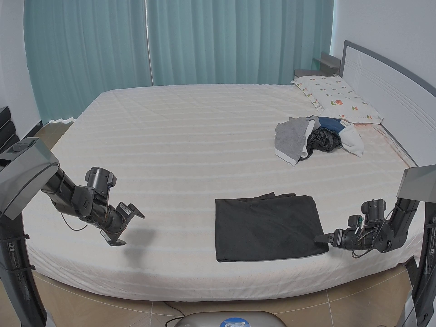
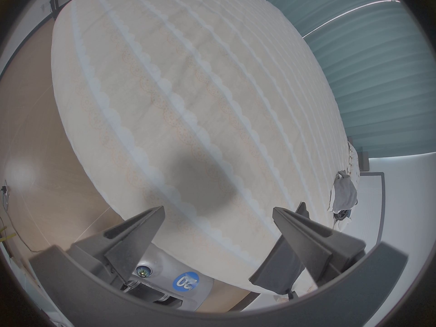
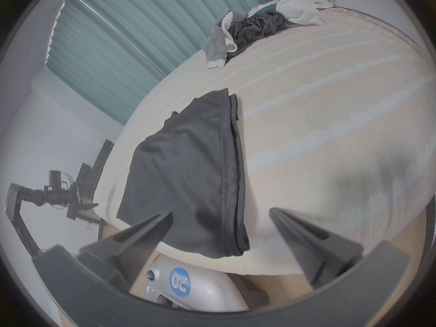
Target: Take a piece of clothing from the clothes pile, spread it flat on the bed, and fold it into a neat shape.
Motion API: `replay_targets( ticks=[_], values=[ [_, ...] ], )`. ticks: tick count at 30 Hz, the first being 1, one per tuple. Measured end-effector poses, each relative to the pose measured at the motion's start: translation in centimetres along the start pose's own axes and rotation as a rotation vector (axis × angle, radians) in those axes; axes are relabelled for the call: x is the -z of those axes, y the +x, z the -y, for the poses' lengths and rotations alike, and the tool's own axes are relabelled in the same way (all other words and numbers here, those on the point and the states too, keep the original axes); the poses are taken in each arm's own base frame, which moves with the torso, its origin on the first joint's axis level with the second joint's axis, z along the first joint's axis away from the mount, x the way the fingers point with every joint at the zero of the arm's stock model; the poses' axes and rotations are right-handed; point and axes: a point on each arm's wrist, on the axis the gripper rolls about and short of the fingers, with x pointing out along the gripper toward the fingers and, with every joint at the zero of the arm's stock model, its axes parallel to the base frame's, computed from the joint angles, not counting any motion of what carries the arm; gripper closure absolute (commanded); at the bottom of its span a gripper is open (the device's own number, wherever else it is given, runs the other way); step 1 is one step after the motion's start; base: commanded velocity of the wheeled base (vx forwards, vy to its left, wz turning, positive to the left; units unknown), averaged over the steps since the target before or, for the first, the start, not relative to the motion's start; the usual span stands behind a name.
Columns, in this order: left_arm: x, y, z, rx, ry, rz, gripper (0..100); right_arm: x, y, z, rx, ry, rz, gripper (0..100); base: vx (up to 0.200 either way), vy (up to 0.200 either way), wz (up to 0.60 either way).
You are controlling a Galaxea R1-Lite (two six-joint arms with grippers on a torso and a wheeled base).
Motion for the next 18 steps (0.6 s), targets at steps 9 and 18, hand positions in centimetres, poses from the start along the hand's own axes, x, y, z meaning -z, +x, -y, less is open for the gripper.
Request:
replay_targets(
  ticks=[9, 18],
  values=[
    [0.1, 0.0, 0.4, 0.008, 0.000, 0.000, 0, -2.7, 0.1, -0.1, -0.049, 0.250, 0.132, 0, 0.000, -0.111, 0.00],
    [2.9, 0.4, 2.5, 0.032, 0.022, -0.038, 0, -5.3, 0.7, 0.0, -0.102, 0.357, 0.225, 0, 0.000, -0.200, 0.00]
  ],
)
